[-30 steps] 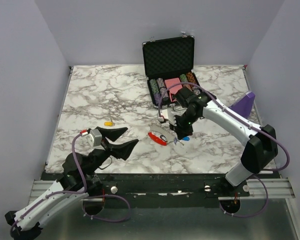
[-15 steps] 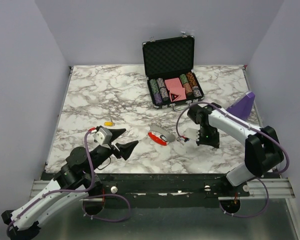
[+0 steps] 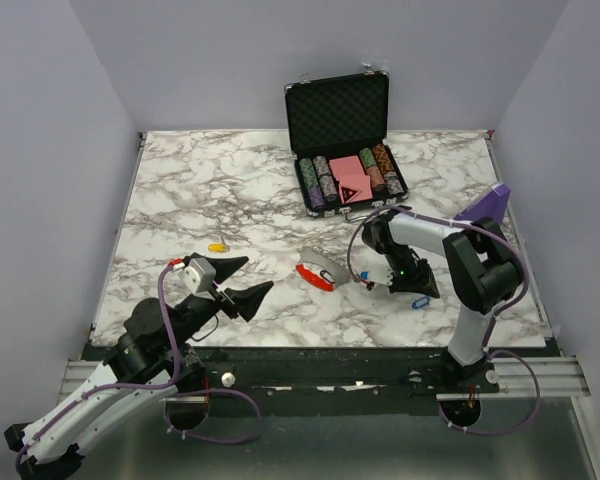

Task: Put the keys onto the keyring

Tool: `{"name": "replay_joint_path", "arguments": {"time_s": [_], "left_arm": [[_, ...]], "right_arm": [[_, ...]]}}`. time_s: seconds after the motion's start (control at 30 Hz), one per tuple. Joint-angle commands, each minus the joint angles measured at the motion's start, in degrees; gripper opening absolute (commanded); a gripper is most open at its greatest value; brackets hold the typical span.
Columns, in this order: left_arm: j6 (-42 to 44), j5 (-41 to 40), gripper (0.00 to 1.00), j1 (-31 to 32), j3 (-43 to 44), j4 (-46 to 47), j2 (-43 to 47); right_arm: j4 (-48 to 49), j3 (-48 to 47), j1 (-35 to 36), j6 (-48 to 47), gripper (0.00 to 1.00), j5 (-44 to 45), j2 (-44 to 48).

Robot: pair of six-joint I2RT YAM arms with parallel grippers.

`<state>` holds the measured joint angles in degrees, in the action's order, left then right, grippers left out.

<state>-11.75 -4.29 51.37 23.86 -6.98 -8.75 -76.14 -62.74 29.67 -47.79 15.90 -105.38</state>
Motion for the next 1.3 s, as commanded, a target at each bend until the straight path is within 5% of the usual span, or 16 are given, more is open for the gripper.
{"name": "replay_joint_path", "arguments": {"time_s": [0.0,0.8,1.27], "left_arm": [[0.67,-0.01,0.86,-0.05,-0.74,0.48,1.11],[0.76,-0.01,0.87,0.3,-1.09,0.92,1.19],[0.76,-0.19,0.87,0.57,-1.09,0.74,1.46]], "right_arm": [[0.11,-3.0,0.12,1.56,0.03,-0.16,-2.54],[6.18,-6.17,0.12,6.13,0.07,-6.58,-8.7],[5.65,-6.78,0.12,5.96,0.18,-7.29,-7.91]]}}
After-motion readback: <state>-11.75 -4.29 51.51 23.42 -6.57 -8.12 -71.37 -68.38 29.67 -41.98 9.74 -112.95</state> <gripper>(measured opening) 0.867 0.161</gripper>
